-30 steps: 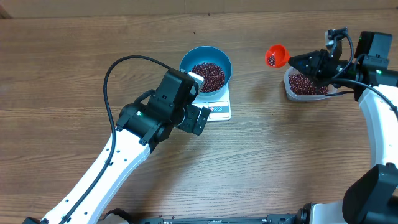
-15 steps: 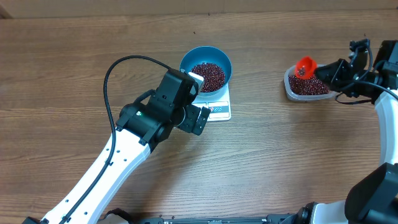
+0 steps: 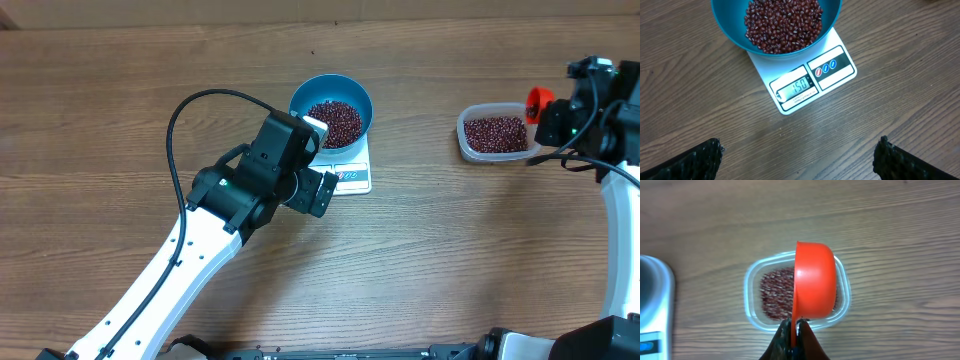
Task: Scoop item into bowl and weigh 150g on scale
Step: 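Lower the red scoop into the tub and release it with the right gripper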
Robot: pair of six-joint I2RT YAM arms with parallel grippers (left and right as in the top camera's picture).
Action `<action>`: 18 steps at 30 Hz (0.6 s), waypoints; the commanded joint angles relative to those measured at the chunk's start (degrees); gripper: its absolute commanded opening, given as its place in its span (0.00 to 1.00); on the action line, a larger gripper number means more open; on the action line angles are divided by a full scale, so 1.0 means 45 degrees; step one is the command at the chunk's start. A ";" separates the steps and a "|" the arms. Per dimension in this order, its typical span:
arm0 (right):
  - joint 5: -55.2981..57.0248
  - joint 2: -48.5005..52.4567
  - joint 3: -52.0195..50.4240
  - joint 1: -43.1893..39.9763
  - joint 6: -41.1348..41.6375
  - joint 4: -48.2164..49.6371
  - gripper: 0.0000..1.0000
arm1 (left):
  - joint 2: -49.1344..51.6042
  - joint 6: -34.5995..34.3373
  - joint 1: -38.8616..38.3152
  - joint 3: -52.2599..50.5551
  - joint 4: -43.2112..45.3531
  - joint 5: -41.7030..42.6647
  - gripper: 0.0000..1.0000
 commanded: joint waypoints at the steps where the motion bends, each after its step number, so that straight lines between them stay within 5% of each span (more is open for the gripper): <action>1: 0.2035 -0.0126 0.0078 0.0699 -0.0612 -0.0039 0.04 | 0.0102 0.0282 -0.0024 0.0155 0.0005 0.0053 1.00; 10: 0.4002 -0.0015 0.0073 0.1948 -0.0282 0.0049 0.04 | 0.0102 0.0282 -0.0024 0.0155 0.0005 0.0053 1.00; 18: 0.2127 0.0573 0.0058 0.1311 0.4741 -0.0782 0.04 | 0.0102 0.0282 -0.0024 0.0155 0.0005 0.0053 1.00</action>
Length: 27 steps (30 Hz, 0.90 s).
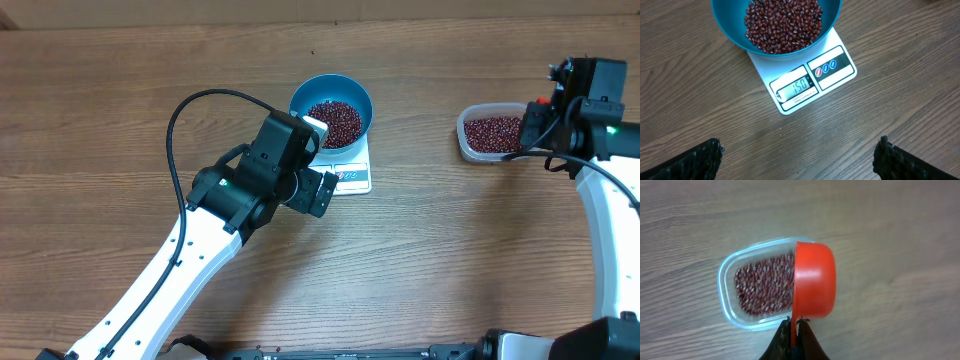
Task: Scoop item into bowl and weigh 150g on scale
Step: 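Lower the red scoop into the tub and release it with the right gripper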
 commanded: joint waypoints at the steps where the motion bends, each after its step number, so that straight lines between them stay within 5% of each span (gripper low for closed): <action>1: -0.1569 0.0529 0.0058 -0.0209 0.2351 -0.0214 0.04 | 0.0102 0.0282 -0.0024 0.0160 0.0000 0.0058 0.99; 15: -0.3303 0.2637 0.0058 -0.0209 0.3449 0.0204 0.04 | 0.0102 0.0282 -0.0024 0.0155 0.0000 0.0058 0.99; 16: -0.3308 0.2705 0.0058 -0.0209 0.3444 0.0204 0.19 | 0.0102 0.0282 -0.0024 0.0155 0.0000 0.0058 0.99; 17: -0.3298 0.2803 0.0058 -0.0209 0.3439 0.0199 0.47 | 0.0102 0.0282 -0.0024 0.0155 0.0000 0.0058 1.00; 19: -0.3283 0.2924 0.0058 -0.0209 0.3410 0.0092 0.70 | 0.0102 0.0282 -0.0024 0.0155 0.0000 0.0058 1.00; 27: -0.2900 0.2929 0.0058 -0.0209 0.3283 -0.0685 1.00 | 0.0102 0.0282 -0.0024 0.0155 0.0000 0.0058 0.99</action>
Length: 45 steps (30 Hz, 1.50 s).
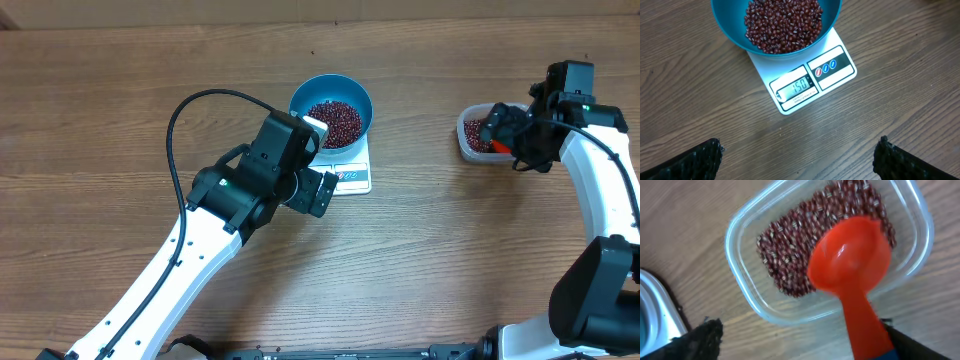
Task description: Scoop item into bowl and weigh 150g on scale
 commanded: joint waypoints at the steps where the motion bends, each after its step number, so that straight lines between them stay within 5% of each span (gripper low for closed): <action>1: 0.0384 0.0107 0.0058 -0.0005 -0.0005 -0.0403 1.00 | 0.0102 0.0282 -0.0024 0.0155 0.0000 0.0053 0.99; 26: 0.1001 -0.0792 0.0097 0.0024 -0.4022 -0.0617 1.00 | 0.0102 0.0282 -0.0024 0.0155 0.0000 0.0053 1.00; 45: 0.1001 -0.1205 0.0092 0.0024 -0.3997 -0.0806 1.00 | 0.0102 0.0282 -0.0024 0.0155 0.0000 0.0053 1.00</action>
